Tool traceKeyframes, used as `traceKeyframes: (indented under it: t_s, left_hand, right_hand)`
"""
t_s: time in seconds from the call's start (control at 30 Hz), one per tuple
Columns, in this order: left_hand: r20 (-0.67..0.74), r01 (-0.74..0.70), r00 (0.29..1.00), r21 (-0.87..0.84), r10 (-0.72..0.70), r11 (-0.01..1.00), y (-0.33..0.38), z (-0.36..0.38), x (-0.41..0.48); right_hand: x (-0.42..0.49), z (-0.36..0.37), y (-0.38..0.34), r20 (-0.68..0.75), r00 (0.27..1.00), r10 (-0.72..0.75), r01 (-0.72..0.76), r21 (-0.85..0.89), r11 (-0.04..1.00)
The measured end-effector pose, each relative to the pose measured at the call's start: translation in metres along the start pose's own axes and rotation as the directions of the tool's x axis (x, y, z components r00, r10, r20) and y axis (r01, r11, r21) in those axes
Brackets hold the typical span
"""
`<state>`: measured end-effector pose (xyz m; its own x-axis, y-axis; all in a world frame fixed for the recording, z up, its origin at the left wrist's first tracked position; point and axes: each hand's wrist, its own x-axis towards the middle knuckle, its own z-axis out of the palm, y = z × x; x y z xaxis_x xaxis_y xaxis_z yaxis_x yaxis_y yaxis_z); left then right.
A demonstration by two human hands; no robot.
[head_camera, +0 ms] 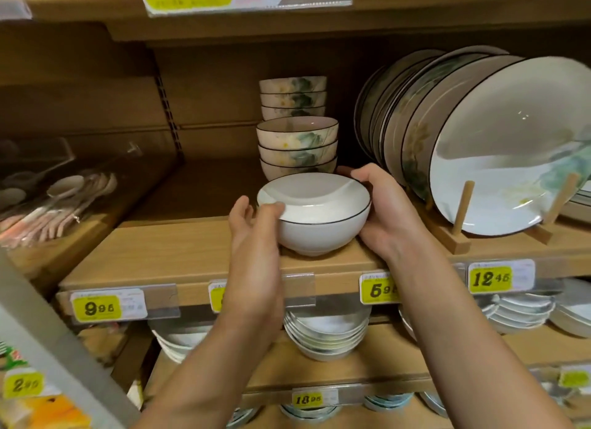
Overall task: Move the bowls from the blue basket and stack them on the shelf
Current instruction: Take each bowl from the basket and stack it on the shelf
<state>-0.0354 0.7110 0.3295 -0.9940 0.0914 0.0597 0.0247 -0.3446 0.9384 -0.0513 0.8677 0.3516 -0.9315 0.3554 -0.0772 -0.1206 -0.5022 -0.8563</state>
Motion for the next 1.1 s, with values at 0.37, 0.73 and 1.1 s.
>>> traceKeyframes:
  t_s: [0.37,0.73,1.1]
  left_hand:
    - [-0.004,-0.015,1.000,0.036,0.015,0.999,-0.004,0.007,0.007]
    - [-0.002,0.048,0.999,-0.028,-0.048,0.998,0.010,-0.005,0.027]
    - [0.083,0.128,0.989,-0.087,-0.121,0.988,0.016,-0.012,0.032]
  right_hand:
    - [-0.003,-0.011,0.001,0.012,0.998,-0.059,0.059,-0.025,0.998]
    - [-0.010,-0.015,0.006,0.031,0.994,-0.101,0.102,-0.030,0.994]
    - [-0.026,-0.016,0.024,0.047,0.987,-0.155,0.160,-0.132,0.978]
